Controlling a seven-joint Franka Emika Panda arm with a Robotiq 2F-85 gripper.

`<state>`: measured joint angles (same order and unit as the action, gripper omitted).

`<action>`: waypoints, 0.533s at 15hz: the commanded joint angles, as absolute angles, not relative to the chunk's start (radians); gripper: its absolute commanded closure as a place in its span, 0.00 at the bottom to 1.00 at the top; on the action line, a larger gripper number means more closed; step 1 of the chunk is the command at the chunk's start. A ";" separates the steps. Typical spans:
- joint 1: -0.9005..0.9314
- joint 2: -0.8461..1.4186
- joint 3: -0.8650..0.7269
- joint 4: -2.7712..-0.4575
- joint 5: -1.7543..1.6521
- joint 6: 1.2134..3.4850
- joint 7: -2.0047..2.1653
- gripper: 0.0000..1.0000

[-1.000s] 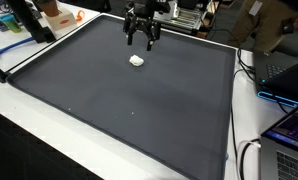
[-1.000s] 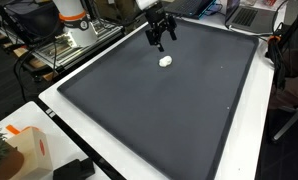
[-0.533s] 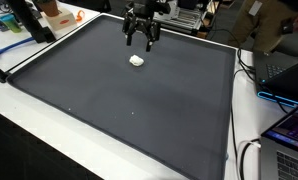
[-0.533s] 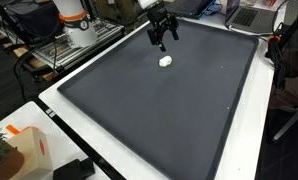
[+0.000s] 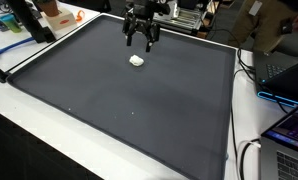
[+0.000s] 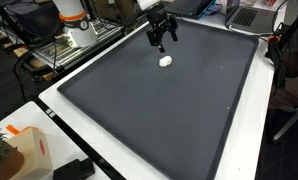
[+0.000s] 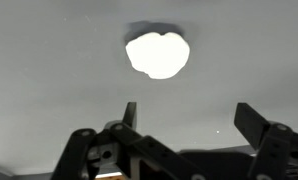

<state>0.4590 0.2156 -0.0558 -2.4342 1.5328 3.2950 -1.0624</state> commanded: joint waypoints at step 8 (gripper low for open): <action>0.372 0.310 -0.004 -2.473 1.303 3.228 -0.813 0.00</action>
